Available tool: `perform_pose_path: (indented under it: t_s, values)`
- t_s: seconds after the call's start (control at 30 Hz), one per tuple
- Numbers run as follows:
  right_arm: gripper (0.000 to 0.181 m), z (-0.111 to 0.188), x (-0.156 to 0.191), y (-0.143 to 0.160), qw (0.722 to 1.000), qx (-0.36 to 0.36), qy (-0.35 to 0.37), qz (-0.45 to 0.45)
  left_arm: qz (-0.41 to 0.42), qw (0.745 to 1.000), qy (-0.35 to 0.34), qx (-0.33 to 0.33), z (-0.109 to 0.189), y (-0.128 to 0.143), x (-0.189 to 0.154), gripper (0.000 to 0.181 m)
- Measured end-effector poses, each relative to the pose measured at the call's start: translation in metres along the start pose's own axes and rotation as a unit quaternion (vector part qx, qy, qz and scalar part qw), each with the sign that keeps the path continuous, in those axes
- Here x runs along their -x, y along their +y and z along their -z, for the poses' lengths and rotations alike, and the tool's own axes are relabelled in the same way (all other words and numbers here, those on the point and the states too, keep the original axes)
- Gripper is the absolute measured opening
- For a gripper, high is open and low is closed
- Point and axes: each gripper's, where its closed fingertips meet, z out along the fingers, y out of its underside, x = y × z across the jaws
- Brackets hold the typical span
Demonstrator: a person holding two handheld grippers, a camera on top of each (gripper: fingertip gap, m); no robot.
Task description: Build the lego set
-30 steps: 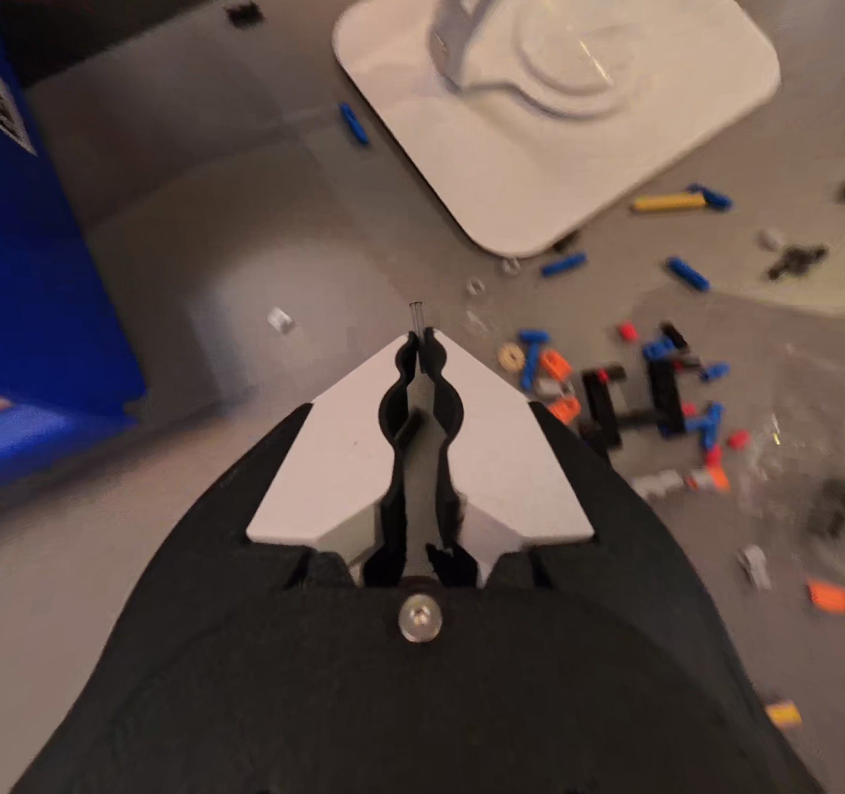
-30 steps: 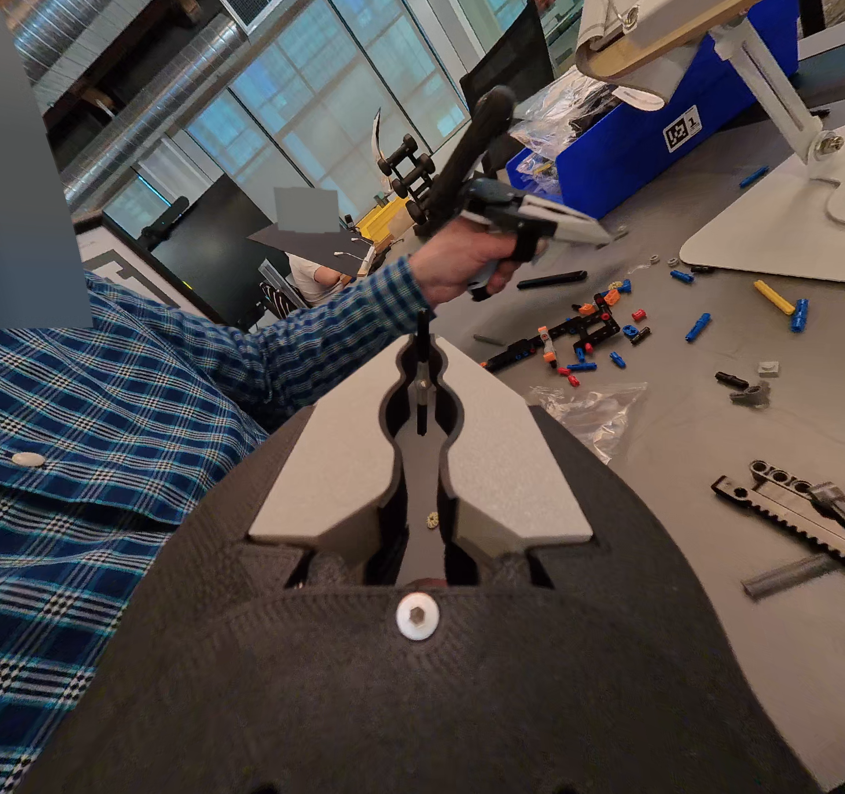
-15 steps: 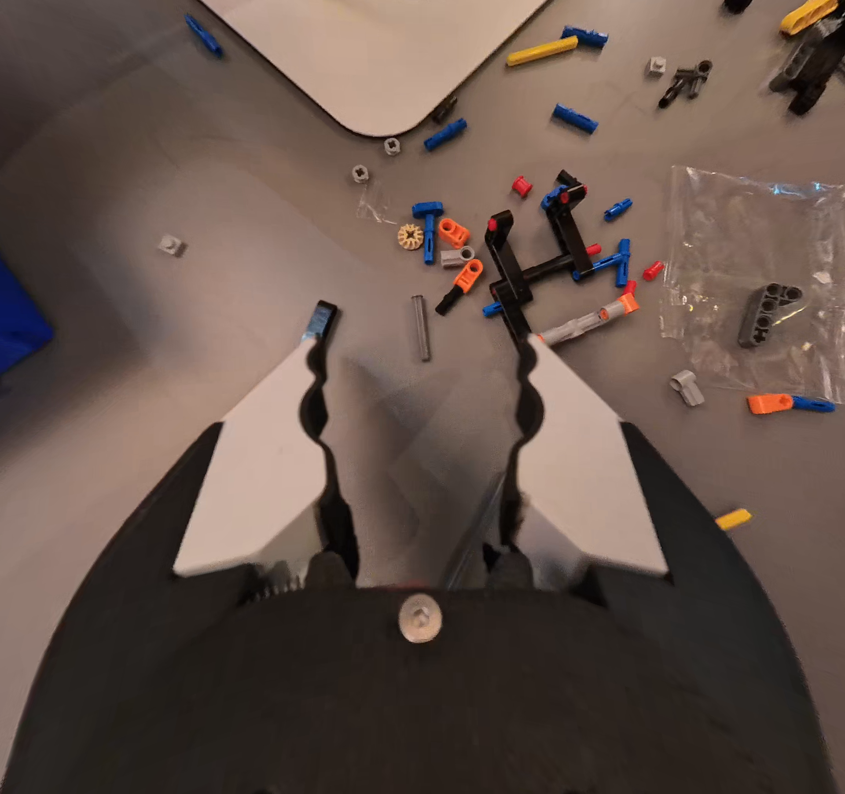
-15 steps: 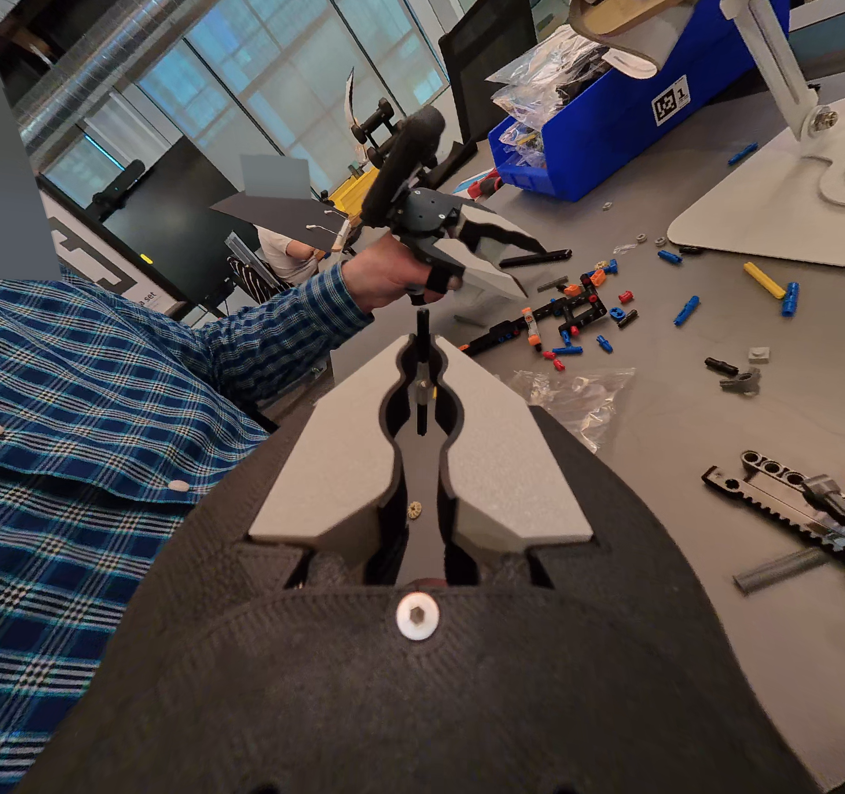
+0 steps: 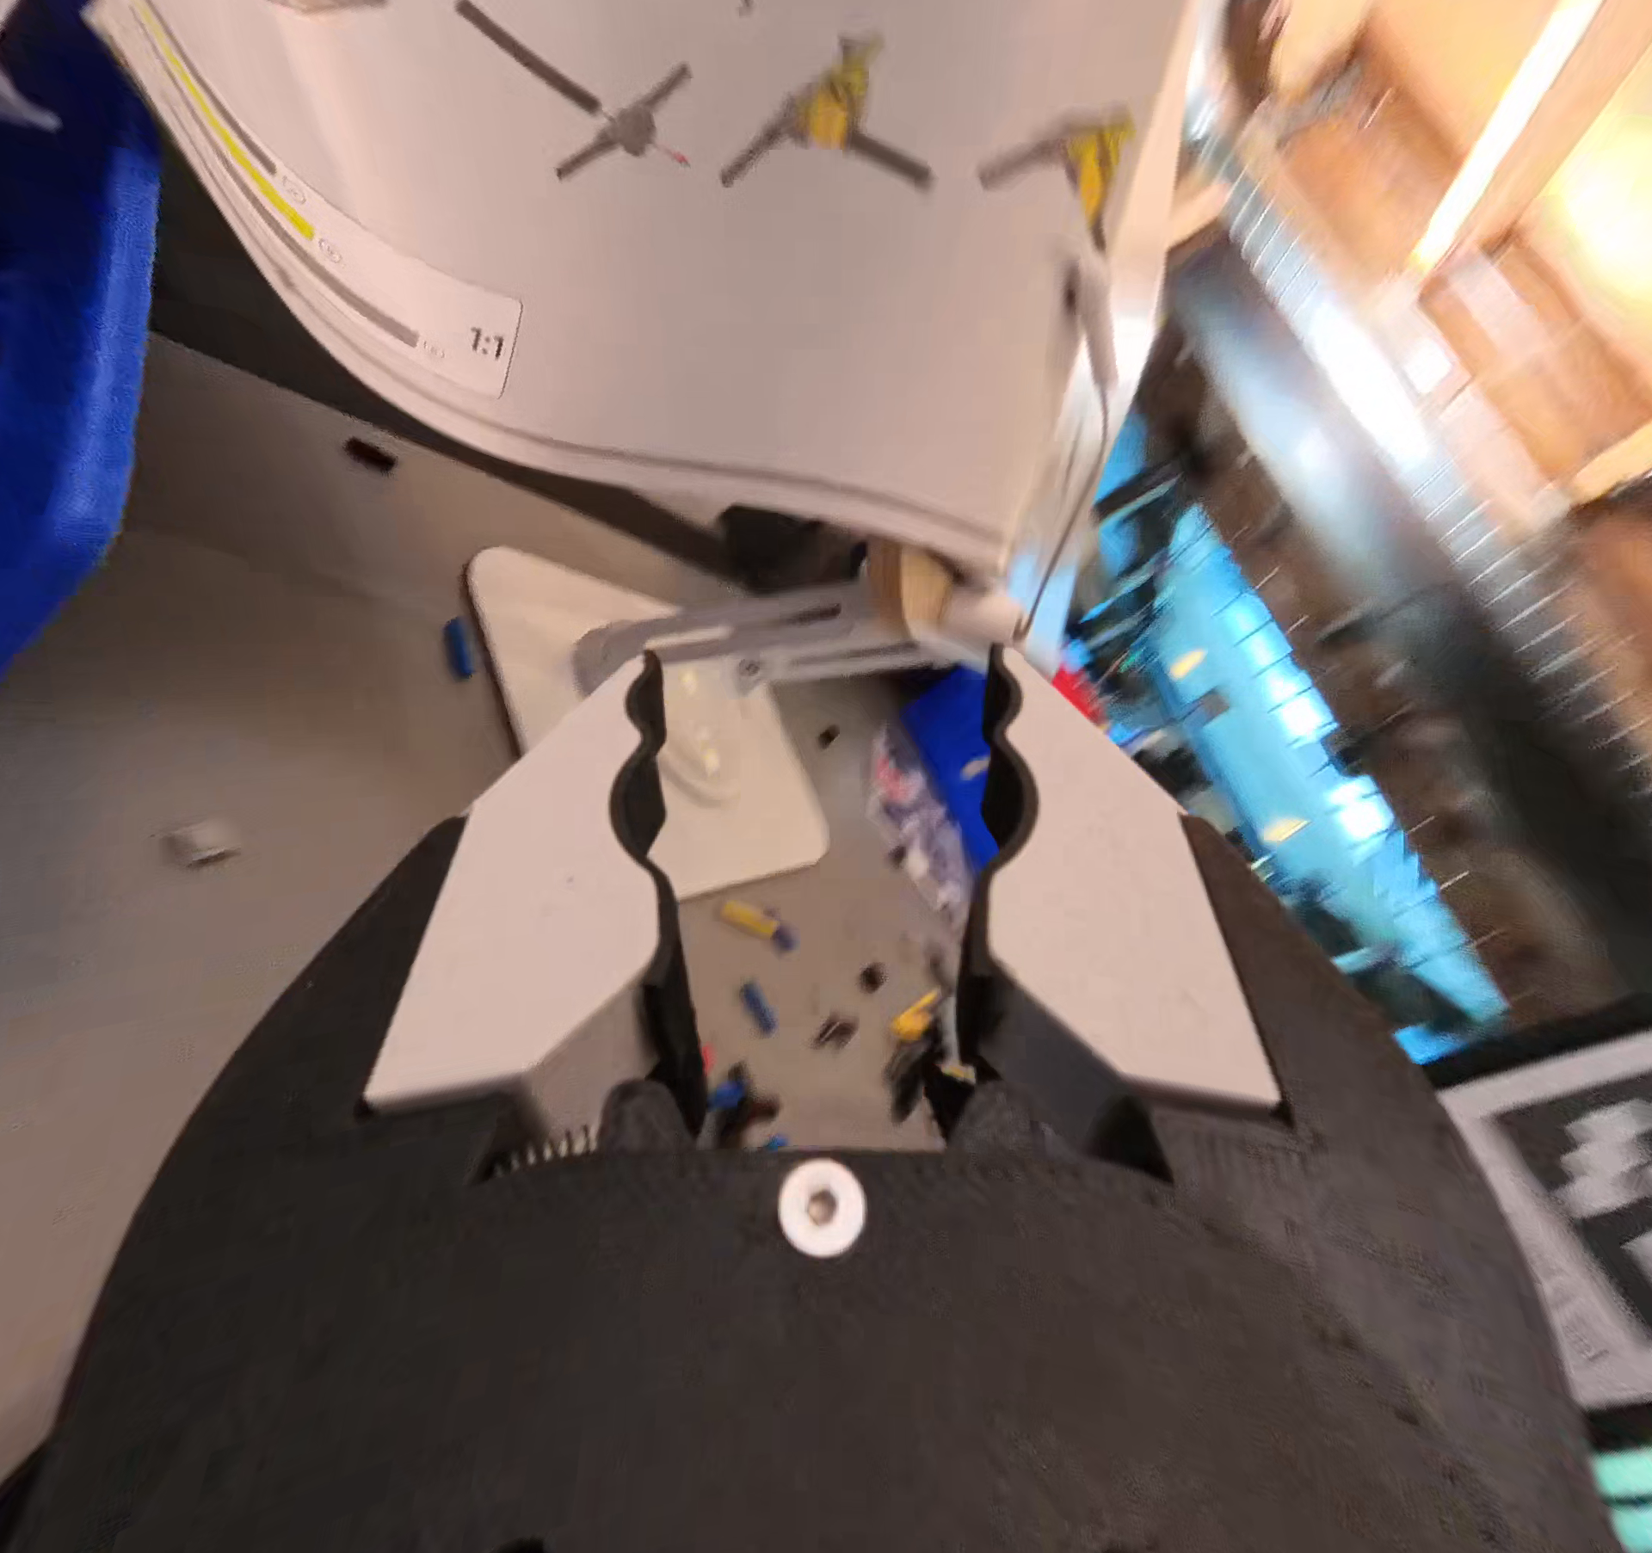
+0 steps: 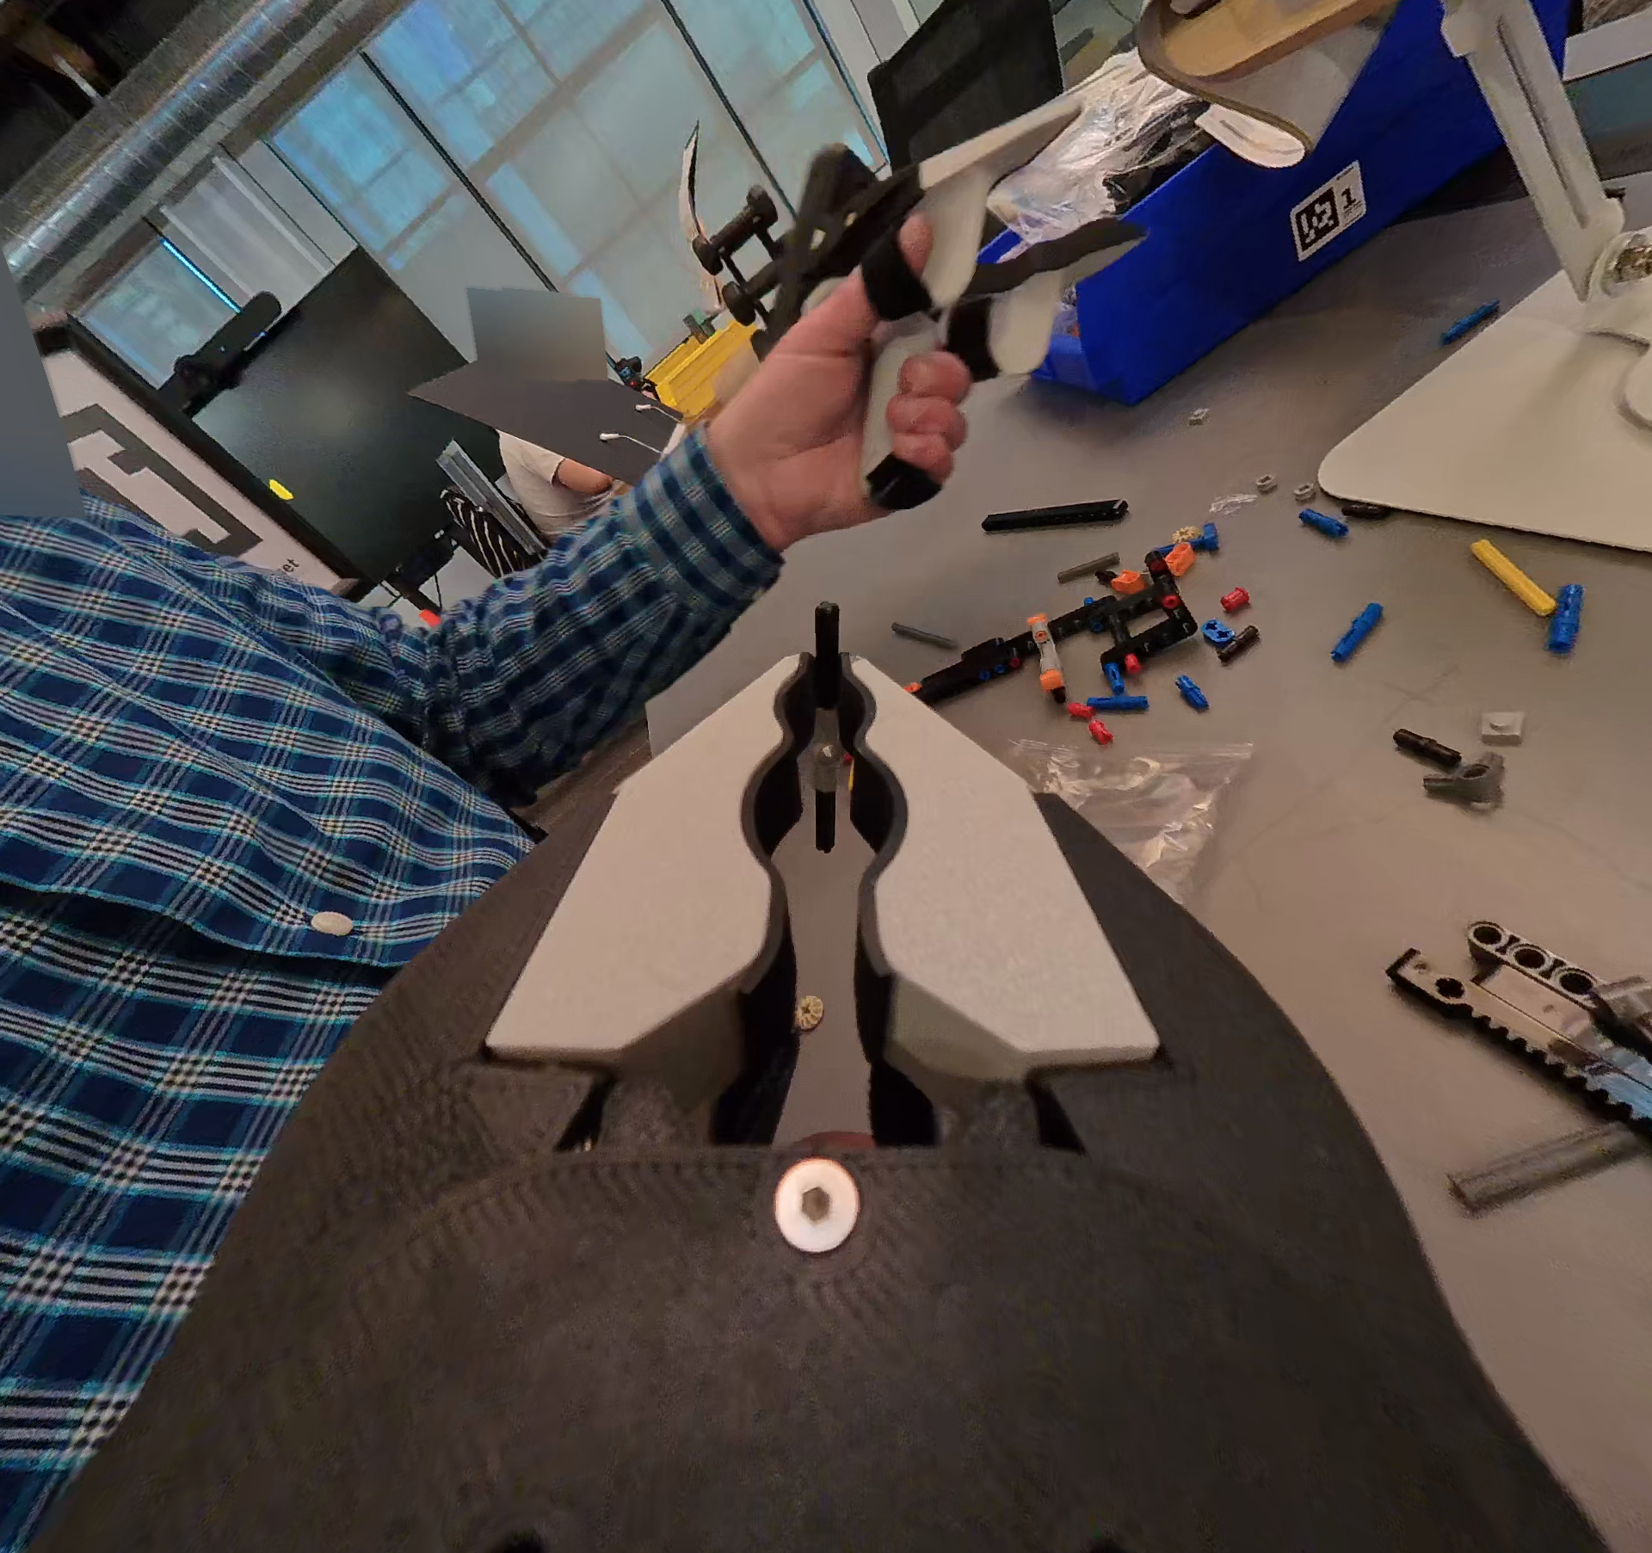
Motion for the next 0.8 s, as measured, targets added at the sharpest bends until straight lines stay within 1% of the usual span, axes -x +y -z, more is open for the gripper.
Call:
perform_pose_path:
  t_s: [0.07,0.13,0.17,0.23,0.33,0.4,0.5,0.53,0.63,0.8]
  values:
    - [0.001,0.002,0.003,-0.002,1.0,-0.004,-0.002,0.002,0.083,0.995,0.013,-0.056,-0.014,-0.013,0.012,0.081]
    - [0.001,0.004,0.005,-0.004,1.0,-0.008,-0.006,0.003,0.205,0.972,0.054,-0.099,-0.024,-0.02,0.022,0.09]
    - [0.001,0.004,0.007,-0.005,1.0,-0.009,-0.008,0.004,0.239,0.961,0.053,-0.126,-0.025,-0.023,0.031,0.094]
    - [0.001,0.006,0.009,-0.005,1.0,-0.011,-0.011,0.005,0.279,0.943,0.052,-0.173,-0.025,-0.024,0.045,0.093]
    - [0.001,0.008,0.012,-0.006,1.0,-0.017,-0.018,0.0,0.326,0.918,0.092,-0.208,-0.03,-0.03,0.055,0.094]
    - [0.001,0.008,0.013,-0.007,1.0,-0.019,-0.022,-0.002,0.349,0.898,0.123,-0.236,-0.031,-0.039,0.06,0.09]
    - [0.002,0.007,0.015,-0.007,0.999,-0.02,-0.024,-0.002,0.356,0.893,0.119,-0.249,-0.043,-0.044,0.07,0.083]
    - [0.002,0.007,0.016,-0.007,0.999,-0.02,-0.026,-0.003,0.365,0.887,0.125,-0.253,-0.048,-0.046,0.072,0.082]
    - [0.002,0.005,0.017,-0.006,0.999,-0.018,-0.026,-0.001,0.36,0.878,0.12,-0.293,-0.05,-0.058,0.082,0.061]
    - [0.001,0.003,0.016,-0.005,0.999,-0.017,-0.027,-0.003,0.348,0.874,0.136,-0.311,-0.053,-0.064,0.074,0.03]
